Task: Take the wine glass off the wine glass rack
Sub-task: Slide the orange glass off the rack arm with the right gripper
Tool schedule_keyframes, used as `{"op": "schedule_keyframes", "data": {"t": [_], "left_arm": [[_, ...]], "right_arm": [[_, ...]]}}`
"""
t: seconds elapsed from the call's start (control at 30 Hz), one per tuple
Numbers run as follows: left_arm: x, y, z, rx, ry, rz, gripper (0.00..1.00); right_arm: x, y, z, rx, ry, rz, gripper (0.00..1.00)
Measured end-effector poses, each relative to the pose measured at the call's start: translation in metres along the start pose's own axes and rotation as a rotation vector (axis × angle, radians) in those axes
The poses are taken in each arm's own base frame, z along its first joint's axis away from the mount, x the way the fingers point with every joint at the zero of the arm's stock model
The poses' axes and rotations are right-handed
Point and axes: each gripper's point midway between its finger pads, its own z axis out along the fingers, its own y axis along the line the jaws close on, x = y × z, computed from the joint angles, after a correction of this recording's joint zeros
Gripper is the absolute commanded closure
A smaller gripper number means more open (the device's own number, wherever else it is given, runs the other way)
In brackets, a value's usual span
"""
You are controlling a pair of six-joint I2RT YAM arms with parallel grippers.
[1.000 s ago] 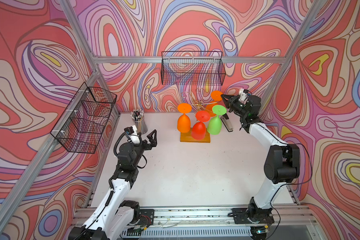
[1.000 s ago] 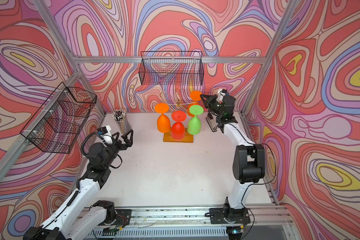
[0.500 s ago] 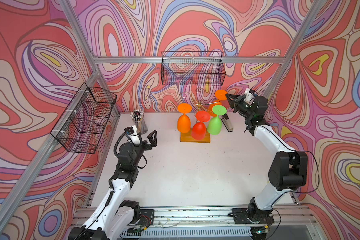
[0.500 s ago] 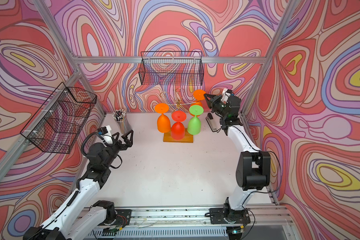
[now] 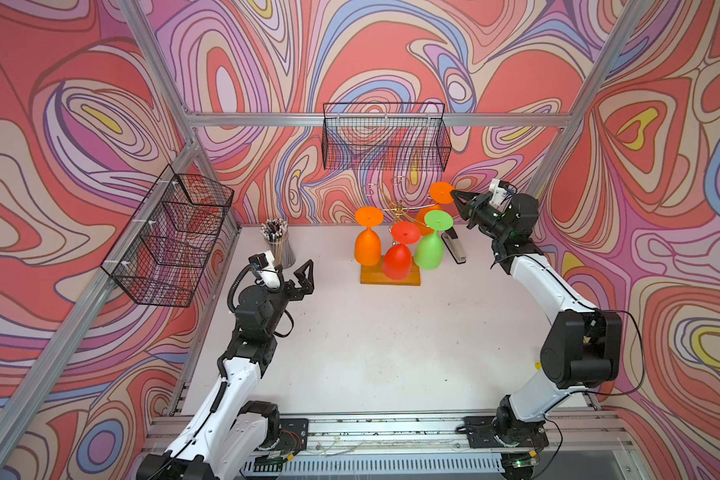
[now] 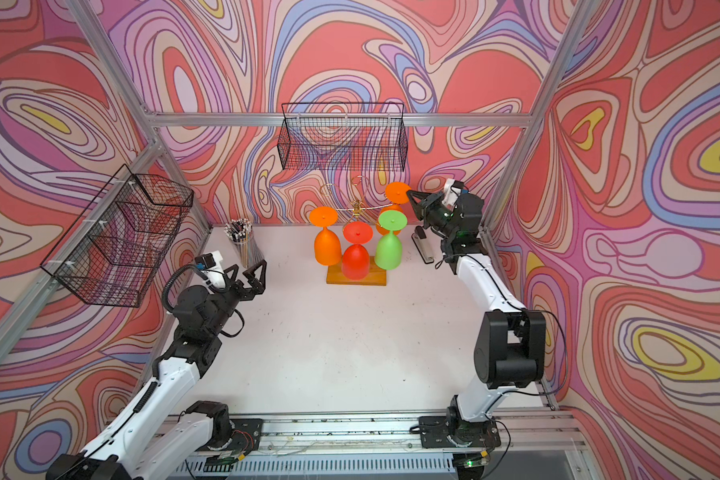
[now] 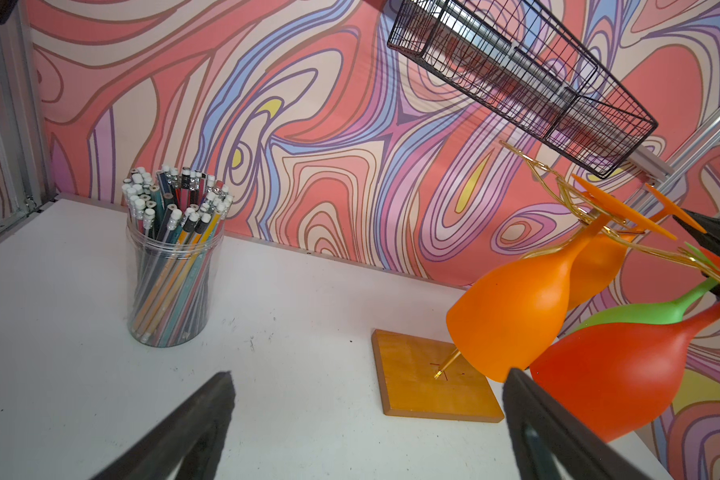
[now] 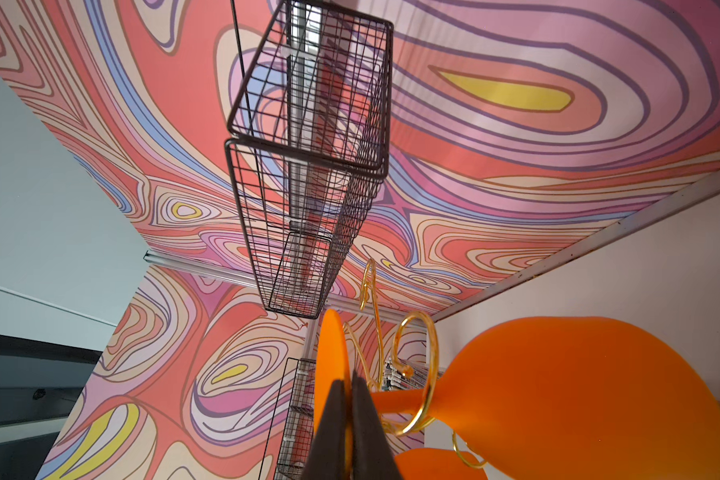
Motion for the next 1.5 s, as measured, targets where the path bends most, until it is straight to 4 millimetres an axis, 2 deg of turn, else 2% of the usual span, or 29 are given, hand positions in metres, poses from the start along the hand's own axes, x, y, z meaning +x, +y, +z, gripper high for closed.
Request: {"op": "schedule_keyframes", "data": {"t": [0.5,0.77,1.33,1.5], "left_arm": [[0.001,0.002,0.0,-0.013,0.004,-0.001,0.0],[0.001,0.003,0.0,-0.014,0.005,0.0,0.0],[0.001,0.004,0.0,-0.022,0.004,0.007,0.0],[0.002,0.004,0.0,-0.021,0.005,0.009,0.0]], "right_arm": [[0.007,0.004,-0.001,-0.01,0.04,0.009,1.0],[0.001,0.019,0.006,-0.038,0.052,0.009,1.0],[0.011,0.017,0.033,-0.03,0.123,0.036,1.0],[0.013,0.0,0.044,-0.007,0.12,0.054,1.0]]}}
